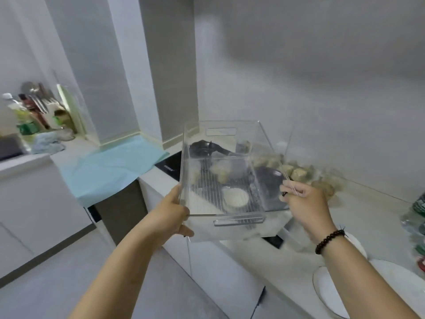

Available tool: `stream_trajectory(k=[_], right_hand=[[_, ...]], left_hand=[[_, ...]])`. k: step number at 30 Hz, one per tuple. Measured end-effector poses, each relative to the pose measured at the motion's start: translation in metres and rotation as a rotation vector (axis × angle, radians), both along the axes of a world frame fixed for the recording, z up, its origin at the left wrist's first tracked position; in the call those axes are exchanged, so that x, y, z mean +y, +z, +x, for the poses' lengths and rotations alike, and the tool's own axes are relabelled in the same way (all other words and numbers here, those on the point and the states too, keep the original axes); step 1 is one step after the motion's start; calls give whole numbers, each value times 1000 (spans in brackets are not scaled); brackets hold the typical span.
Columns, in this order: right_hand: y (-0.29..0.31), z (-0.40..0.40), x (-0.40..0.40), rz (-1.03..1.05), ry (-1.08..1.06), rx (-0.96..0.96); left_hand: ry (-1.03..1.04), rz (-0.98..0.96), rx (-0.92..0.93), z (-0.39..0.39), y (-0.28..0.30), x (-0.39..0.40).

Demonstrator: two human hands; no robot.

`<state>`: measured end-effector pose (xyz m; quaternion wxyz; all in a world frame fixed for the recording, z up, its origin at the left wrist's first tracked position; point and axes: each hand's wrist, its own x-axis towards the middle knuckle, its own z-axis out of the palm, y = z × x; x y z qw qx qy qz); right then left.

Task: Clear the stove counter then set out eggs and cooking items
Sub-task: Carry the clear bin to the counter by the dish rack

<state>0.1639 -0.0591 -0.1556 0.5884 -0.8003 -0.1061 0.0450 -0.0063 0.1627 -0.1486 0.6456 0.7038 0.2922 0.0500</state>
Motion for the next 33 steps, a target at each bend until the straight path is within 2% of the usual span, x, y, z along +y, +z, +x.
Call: stream_trajectory(k=[5, 16, 23, 33], right_hand=[[-8, -51, 76, -8, 95, 3], [-24, -128, 229, -97, 426, 24], [-22, -170, 325, -102, 643, 19], [-42, -208, 492, -139, 924, 40]], left_hand=[[92, -80, -56, -75, -5, 56], [433, -90, -45, -209, -2, 128], [676, -108, -12, -263, 3, 164], [990, -200, -20, -306, -5, 255]])
